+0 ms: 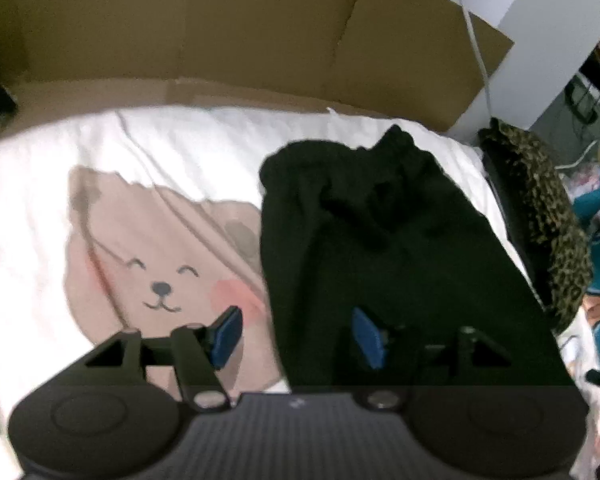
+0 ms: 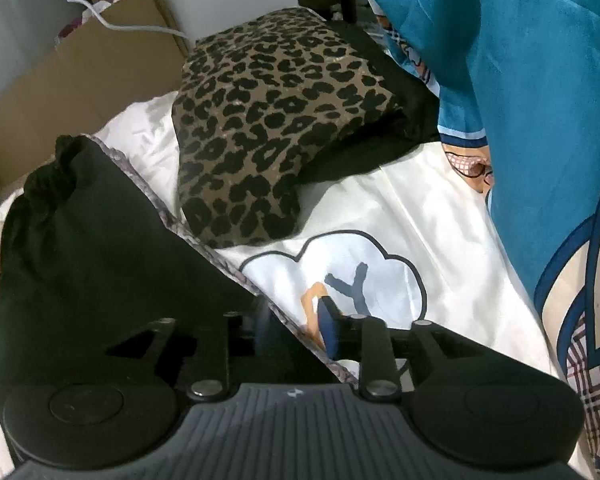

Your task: Fold clothes

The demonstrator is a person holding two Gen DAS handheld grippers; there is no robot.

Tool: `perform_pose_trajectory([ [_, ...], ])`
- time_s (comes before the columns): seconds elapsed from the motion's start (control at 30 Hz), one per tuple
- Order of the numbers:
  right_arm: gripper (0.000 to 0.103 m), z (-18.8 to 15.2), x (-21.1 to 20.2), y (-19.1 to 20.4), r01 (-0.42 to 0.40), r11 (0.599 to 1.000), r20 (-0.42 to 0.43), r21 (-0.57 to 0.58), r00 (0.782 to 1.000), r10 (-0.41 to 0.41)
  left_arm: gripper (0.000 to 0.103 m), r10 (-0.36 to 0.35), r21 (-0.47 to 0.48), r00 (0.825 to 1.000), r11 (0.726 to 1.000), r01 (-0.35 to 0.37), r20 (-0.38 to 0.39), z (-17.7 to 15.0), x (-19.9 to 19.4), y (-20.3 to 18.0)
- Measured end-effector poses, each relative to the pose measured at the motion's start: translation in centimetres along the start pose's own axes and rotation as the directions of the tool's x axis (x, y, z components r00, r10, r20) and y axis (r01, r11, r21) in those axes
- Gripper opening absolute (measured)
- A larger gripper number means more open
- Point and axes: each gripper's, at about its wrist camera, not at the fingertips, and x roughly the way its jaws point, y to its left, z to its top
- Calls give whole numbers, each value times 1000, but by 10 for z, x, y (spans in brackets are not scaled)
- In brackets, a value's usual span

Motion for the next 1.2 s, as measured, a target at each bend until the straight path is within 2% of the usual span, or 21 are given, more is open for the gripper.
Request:
perform_pose_trajectory([
  [0.23,36,-11,15,0,32,998,-68,-51,997,-35,64,21,6,998,1000,-20,-55,-5,38,6],
  [0.33,36,-15,26,-5,66,997,-121,-42,990,-71,64,58,36,998,998,-57,-36,-2,48,6],
  [0.47,37,-19,30,-7,65,997,-122,-50,990,-71,64,111,60,994,992,-111,1,5,51,4],
  [0.57,37,-18,28,-5,81,995,-120,-50,989,-86,60,116,38,993,993,-116,-7,7,43,2],
  [0.7,36,-14,16,-1,89,996,-95,-27,991,-91,60,85,52,996,995,-84,-13,-3,21,-3],
  [0.87,37,-4,-9,21,54,998,-41,-34,998,-55,60,9,47,999,999,-7,-44,-32,-7,-9],
  [1.07,37,5,-33,81,-48,989,-27,-137,999,45,60,-72,96,992,992,82,-102,-77,-35,-24],
  [1.2,37,1,-41,116,-140,981,-48,-136,990,134,61,-142,48,983,988,149,-115,-105,-50,-28],
])
